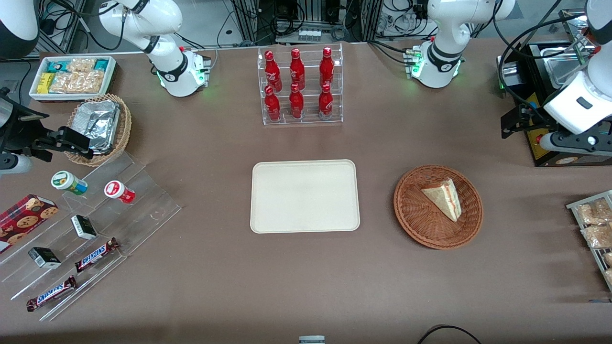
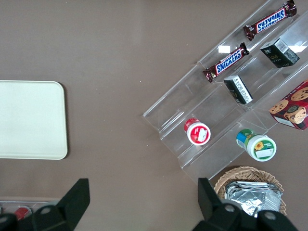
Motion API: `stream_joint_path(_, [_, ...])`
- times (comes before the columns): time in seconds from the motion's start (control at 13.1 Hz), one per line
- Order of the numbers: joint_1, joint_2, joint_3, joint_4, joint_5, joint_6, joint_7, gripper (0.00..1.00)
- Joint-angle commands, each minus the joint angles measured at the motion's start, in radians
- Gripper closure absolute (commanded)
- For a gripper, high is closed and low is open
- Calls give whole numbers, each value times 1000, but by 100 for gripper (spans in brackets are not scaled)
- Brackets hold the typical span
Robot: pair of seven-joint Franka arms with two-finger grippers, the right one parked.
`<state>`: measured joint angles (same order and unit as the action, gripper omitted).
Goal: Place sandwich from basket to tray
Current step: 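Move the left gripper over the wrapped sandwich in the wicker basket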
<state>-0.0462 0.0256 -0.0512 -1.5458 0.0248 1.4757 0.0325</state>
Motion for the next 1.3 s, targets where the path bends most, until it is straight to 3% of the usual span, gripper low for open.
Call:
stream_joint_path(0.0, [-1,-33,1,-87,7,47,-84,0])
stream_joint_path(0.23, [-1,-107,-2,-277,4,214,-164,0])
stream_joint_path(0.61, [-1,-105,-61,-459,6,455,-532,0])
stream_joint_path(1.22, [-1,25,-68,-543,7,647,-756,0])
